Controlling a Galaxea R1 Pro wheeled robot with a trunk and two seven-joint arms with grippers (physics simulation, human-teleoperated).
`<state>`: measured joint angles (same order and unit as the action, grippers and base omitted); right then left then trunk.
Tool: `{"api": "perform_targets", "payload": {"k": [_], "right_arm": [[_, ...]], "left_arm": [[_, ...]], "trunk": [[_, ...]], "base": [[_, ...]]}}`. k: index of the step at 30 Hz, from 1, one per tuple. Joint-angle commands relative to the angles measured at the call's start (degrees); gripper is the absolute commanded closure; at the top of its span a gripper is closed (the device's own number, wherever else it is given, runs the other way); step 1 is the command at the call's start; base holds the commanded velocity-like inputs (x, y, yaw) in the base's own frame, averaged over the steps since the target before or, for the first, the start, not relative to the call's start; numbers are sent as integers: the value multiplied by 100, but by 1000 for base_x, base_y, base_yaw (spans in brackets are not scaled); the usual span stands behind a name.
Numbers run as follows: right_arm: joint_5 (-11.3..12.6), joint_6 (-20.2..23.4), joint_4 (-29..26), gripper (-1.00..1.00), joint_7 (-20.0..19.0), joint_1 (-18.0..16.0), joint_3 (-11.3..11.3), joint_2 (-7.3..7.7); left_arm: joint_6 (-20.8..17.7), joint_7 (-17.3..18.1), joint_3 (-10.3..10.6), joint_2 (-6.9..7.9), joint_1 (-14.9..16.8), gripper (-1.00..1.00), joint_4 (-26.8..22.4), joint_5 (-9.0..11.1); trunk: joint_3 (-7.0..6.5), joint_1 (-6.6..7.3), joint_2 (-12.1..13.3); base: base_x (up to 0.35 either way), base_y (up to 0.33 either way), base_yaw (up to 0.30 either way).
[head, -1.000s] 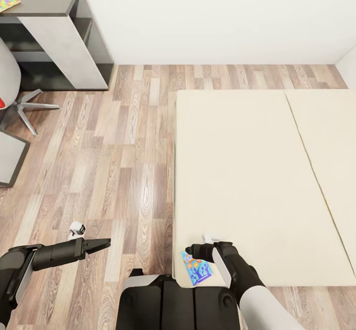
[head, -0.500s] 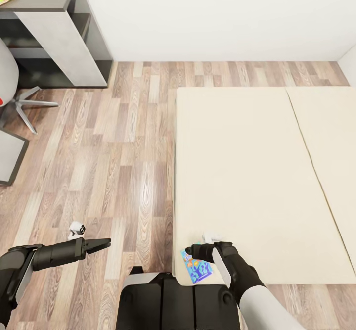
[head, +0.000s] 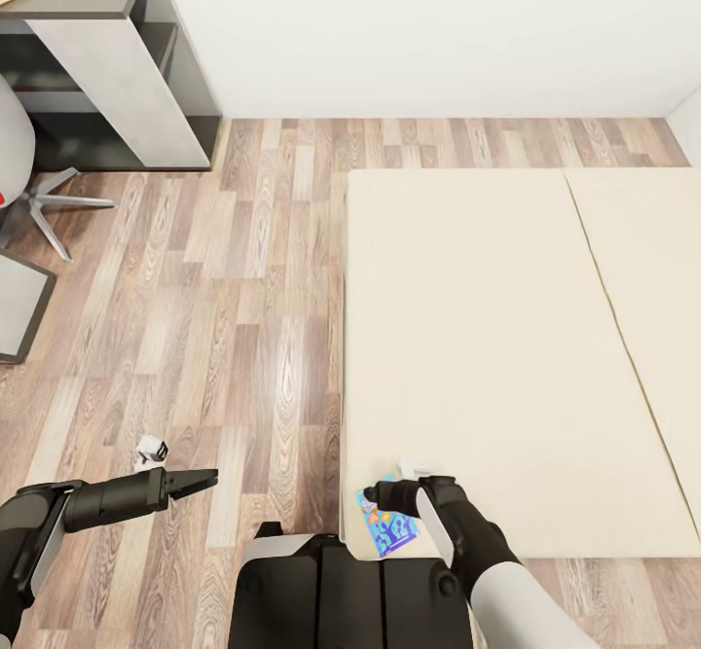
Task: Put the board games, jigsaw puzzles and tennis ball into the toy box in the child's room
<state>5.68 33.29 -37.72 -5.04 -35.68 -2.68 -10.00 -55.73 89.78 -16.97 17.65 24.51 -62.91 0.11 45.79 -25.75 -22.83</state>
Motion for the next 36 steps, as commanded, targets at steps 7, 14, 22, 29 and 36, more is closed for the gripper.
{"api": "perform_targets", "payload": {"k": [7, 14, 22, 29, 36], "right_arm": [[68, 28, -15, -100, 21, -5, -76, 0], [73, 31, -16, -100, 21, -6, -97, 0], [81, 33, -16, -100, 15, -7, -98, 0], [82, 29, -16, -100, 6, -4, -100, 0], [82, 32, -16, -100, 3, -7, -101, 0]], "left_arm": [[-61, 22, 1, 2, 1, -100, -2, -2], [-61, 22, 1, 2, 1, -100, -2, -2], [-61, 22, 1, 2, 1, -100, -2, -2], [-61, 22, 0, 2, 1, -100, -2, -2], [-61, 22, -2, 2, 1, -100, -2, -2]], "trunk": [[6, -3, -9], [7, -3, -9], [7, -3, -9], [7, -3, -9], [35, -3, -9]], "base": [[0, 0, 0], [0, 0, 0], [0, 0, 0], [0, 0, 0], [0, 0, 0]]}}
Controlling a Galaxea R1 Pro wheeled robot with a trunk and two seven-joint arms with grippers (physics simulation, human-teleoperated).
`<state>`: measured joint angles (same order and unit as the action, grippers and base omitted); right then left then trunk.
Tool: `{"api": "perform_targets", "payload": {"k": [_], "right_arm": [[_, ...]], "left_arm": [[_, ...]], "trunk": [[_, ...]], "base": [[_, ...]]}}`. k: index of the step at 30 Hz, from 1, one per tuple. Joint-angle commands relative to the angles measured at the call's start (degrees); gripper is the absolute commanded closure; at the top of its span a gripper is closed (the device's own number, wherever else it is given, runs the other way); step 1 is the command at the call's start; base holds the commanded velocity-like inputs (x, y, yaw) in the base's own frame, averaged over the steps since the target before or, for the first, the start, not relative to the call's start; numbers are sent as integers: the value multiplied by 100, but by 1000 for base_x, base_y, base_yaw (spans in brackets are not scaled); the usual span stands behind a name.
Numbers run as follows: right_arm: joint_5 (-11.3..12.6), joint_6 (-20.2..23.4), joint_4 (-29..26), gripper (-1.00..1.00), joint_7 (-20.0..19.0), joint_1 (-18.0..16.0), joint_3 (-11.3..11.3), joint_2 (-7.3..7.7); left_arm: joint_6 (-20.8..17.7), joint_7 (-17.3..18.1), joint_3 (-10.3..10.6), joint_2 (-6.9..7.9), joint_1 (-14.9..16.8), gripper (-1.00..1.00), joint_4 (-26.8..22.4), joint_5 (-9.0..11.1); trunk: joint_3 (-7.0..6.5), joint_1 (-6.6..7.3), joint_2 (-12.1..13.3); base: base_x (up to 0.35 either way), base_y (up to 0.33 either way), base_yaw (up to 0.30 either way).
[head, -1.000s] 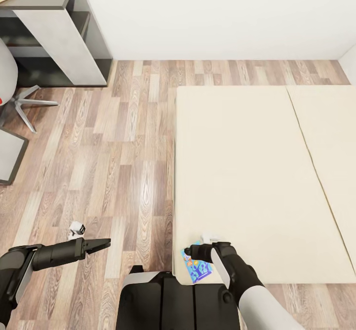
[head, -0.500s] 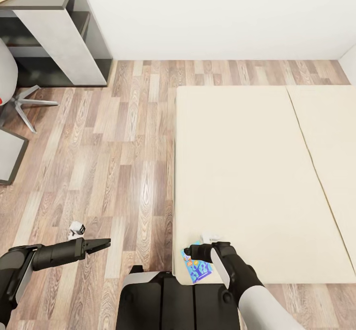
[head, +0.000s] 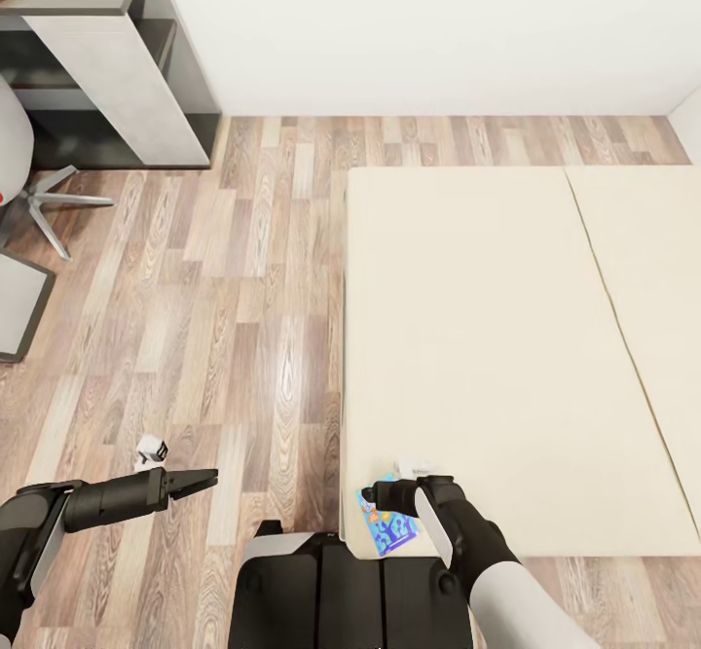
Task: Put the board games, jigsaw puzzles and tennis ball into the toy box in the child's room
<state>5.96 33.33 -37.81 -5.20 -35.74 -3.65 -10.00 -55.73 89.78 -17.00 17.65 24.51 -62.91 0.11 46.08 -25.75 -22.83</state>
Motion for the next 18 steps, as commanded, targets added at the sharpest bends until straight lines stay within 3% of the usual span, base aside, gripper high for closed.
{"api": "perform_targets", "payload": {"k": [1, 18], "right_arm": [[54, 27, -8, -100, 19, -2, -4, 0], [54, 50, -16, -100, -11, 1, -12, 0]], "left_arm": [[-61, 22, -1, 2, 1, -100, -2, -2], [-61, 22, 1, 2, 1, -100, -2, -2]], "trunk": [[14, -3, -9], [40, -3, -9]], "base": [[0, 0, 0], [0, 0, 0]]}}
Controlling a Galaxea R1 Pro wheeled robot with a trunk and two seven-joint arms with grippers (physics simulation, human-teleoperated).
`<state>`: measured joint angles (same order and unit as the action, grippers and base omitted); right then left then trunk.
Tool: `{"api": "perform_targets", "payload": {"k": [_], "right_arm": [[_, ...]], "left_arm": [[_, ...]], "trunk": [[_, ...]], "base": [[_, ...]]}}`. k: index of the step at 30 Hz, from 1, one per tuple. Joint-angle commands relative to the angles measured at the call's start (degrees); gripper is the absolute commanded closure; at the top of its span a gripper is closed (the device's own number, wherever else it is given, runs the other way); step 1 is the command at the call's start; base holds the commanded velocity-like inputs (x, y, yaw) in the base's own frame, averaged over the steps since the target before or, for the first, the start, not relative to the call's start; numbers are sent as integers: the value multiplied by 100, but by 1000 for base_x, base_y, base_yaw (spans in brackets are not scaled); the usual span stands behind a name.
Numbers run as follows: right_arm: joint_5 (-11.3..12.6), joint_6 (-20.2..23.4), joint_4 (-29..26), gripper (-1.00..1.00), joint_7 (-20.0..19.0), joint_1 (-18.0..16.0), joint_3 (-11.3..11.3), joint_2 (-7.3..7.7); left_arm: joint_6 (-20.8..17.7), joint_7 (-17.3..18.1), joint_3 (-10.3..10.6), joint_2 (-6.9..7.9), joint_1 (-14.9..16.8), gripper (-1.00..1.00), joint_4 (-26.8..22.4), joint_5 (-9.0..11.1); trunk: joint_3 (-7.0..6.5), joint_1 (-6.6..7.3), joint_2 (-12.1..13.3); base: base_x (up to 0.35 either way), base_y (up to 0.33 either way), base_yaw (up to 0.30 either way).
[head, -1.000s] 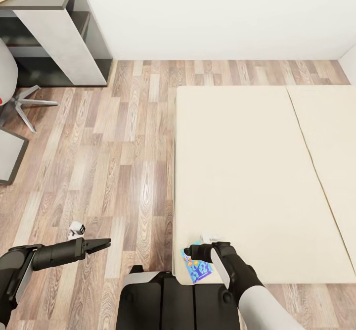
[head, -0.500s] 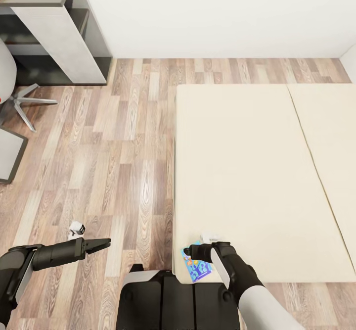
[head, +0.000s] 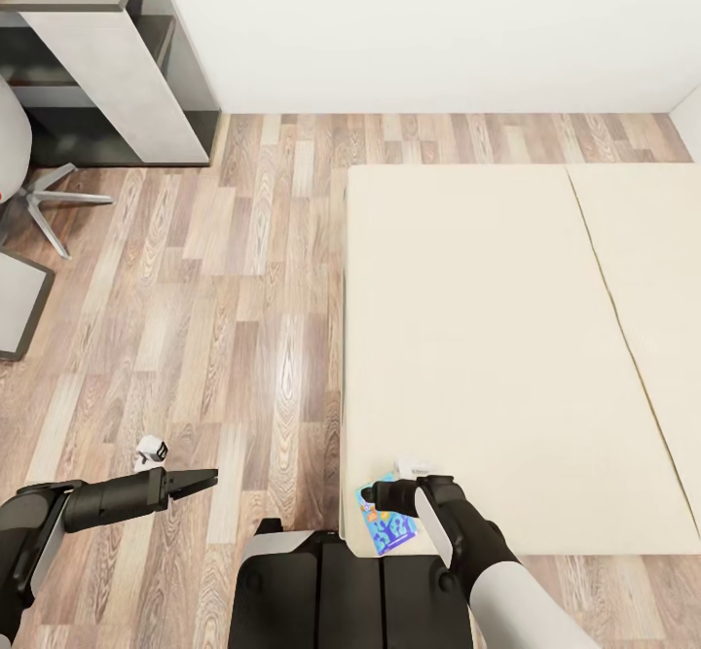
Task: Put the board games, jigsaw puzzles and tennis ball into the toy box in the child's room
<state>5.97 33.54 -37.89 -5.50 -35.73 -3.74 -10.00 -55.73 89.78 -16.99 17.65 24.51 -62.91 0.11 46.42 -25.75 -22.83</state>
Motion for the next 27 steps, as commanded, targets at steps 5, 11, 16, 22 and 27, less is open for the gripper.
{"api": "perform_targets", "payload": {"k": [5, 11, 16, 22, 27], "right_arm": [[54, 29, -15, -100, -17, -1, -4, 0], [54, 37, -27, -100, -41, -3, -4, 0], [54, 44, -44, -100, -52, -1, -4, 0], [54, 44, -50, -100, -62, -1, -53, 0], [61, 45, -56, -100, -66, 0, -405, 0]], "left_arm": [[-61, 22, -1, 2, 1, -100, -2, -2], [-61, 22, -2, 2, 1, -100, -2, -2], [-61, 22, -3, 2, 1, -100, -2, -2], [-61, 22, -5, 3, 1, -100, -2, -2], [-61, 22, -5, 2, 1, -100, -2, -2]], "trunk": [[6, -3, -9], [6, -3, -9], [6, -3, -9], [6, -3, -9], [6, -3, -9]], "base": [[0, 0, 0], [0, 0, 0], [0, 0, 0], [0, 0, 0], [0, 0, 0]]}}
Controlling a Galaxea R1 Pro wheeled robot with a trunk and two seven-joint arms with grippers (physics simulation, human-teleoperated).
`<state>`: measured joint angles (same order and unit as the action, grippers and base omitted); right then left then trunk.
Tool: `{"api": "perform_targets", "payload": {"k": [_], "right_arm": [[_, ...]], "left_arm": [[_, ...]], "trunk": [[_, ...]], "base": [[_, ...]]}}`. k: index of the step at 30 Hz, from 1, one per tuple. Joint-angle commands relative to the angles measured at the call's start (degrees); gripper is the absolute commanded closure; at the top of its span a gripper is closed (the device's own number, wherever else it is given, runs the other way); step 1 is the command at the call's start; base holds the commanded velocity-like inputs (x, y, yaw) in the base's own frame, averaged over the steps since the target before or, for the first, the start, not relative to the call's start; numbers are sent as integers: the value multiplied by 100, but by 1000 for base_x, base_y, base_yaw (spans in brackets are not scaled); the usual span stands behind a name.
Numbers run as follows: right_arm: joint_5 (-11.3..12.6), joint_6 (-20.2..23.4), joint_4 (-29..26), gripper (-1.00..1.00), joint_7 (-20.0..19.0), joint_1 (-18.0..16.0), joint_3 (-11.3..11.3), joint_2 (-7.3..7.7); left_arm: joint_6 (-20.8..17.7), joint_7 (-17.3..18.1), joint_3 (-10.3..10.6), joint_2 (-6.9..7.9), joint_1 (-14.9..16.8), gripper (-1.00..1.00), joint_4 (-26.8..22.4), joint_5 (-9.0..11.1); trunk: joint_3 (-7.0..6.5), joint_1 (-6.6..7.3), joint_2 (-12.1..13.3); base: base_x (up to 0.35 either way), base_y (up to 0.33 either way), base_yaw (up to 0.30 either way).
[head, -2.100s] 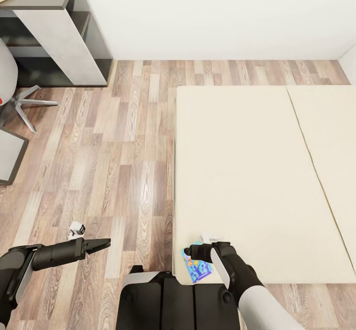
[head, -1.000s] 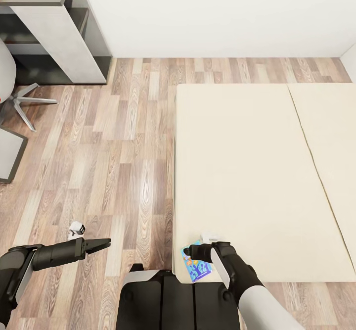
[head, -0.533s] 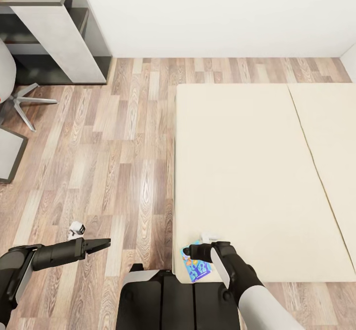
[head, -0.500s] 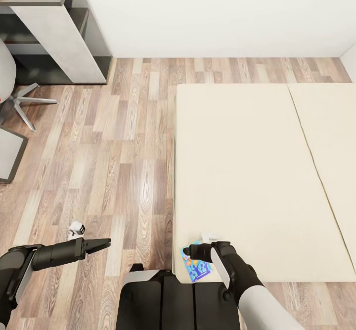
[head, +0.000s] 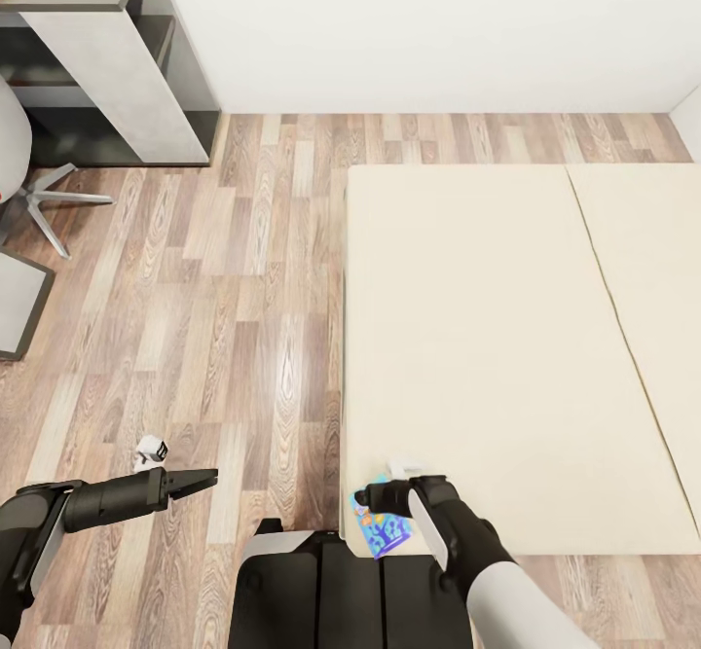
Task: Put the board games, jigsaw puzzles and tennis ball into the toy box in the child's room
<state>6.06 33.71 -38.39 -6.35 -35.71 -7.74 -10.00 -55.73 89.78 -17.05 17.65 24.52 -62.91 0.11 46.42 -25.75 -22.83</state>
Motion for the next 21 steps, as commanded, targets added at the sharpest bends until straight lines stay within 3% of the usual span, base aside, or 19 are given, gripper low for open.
{"api": "perform_targets", "payload": {"k": [1, 7, 21], "right_arm": [[56, 29, -8, -100, 16, 0, -85, 0], [84, 30, -10, -100, 15, -5, -215, 0], [110, 30, -12, -100, 20, -5, -235, 0]], "left_arm": [[-61, 22, 2, 2, 1, -100, -2, -2], [-61, 22, 3, 1, 1, -100, -3, -2], [-61, 22, 1, 2, 1, -100, -2, -2]], "trunk": [[6, -3, -9], [6, -3, -9], [6, -3, -9]], "base": [[0, 0, 0], [0, 0, 0], [0, 0, 0]]}}
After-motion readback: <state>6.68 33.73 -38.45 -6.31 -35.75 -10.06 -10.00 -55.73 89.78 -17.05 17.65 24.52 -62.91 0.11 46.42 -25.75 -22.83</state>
